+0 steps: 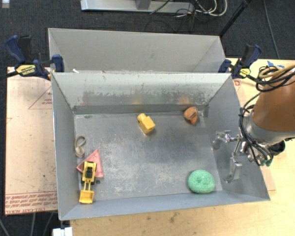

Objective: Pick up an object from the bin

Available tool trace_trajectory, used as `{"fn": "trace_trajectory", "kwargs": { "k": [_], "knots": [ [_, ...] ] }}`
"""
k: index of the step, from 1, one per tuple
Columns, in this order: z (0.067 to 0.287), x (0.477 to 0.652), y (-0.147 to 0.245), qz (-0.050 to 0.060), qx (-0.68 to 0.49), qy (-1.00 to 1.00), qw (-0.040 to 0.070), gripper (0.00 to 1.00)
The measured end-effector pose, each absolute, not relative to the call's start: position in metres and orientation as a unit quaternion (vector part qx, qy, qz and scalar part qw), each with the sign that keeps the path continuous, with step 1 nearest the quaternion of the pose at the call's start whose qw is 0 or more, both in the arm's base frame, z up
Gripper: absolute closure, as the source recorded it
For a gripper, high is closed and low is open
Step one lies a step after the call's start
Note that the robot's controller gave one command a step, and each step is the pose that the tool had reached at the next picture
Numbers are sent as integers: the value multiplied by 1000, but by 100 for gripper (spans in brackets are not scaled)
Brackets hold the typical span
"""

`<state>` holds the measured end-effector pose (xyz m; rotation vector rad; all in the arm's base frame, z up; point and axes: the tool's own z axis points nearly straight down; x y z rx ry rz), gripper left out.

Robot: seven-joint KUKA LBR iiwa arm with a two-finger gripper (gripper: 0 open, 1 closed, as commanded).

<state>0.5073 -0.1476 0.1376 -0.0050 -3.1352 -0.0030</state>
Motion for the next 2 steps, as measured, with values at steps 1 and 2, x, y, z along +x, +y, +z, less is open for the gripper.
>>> {"fn": "trace_trajectory", "kwargs": {
  "k": [1, 2],
  "knots": [
    [142, 509, -147, 0, 0, -1000, 0, 0],
    [91, 514, -130, 0, 38, -999, -3, 0]
  ]
}}
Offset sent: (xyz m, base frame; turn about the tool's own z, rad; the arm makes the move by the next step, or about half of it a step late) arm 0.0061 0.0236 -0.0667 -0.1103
